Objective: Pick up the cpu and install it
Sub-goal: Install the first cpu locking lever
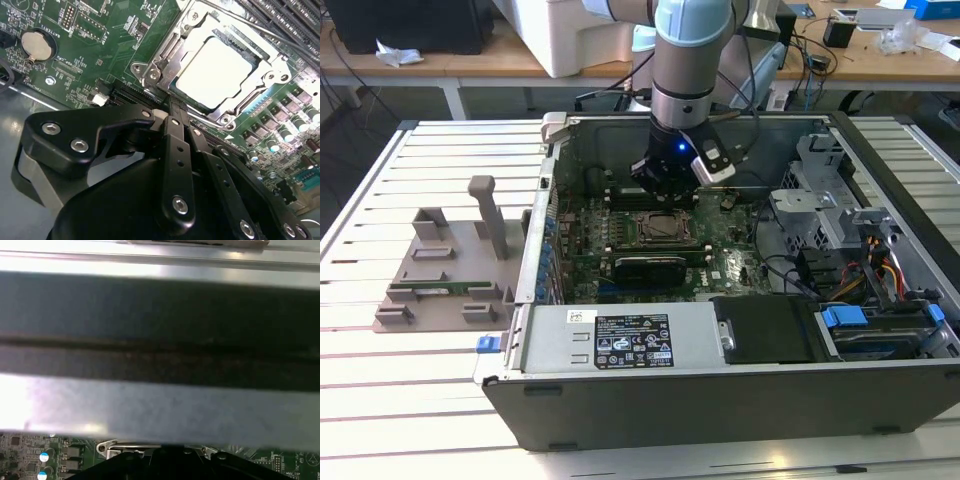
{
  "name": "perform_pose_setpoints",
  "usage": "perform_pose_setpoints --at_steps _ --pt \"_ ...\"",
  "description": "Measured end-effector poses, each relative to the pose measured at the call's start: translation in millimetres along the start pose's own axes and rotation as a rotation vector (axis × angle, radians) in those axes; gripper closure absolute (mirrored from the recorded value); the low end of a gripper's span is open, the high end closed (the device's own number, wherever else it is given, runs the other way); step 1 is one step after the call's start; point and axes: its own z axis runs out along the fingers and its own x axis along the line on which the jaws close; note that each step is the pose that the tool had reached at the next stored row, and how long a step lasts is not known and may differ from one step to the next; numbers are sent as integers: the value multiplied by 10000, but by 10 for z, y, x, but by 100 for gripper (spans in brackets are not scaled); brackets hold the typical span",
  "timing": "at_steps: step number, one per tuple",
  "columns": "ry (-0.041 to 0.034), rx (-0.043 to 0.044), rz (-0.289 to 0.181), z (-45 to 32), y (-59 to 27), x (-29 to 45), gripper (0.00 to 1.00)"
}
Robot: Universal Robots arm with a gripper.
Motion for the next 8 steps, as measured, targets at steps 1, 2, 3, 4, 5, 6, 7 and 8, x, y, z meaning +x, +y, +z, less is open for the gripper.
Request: perform_pose_setpoints --at_steps 1,2,3,4,5,6,7,8 --pt "0 1 0 -1 -6 1 89" --pt "0 3 1 0 -9 0 89" --pt "2 11 1 1 -10 -2 89" --pt "2 20 0 2 -10 -7 89" --pt "4 39 1 6 -11 -20 89" --pt "5 53 1 7 -12 -34 89" --pt "6 61 1 9 -13 -42 89" --pt "7 81 2 11 -14 -61 89"
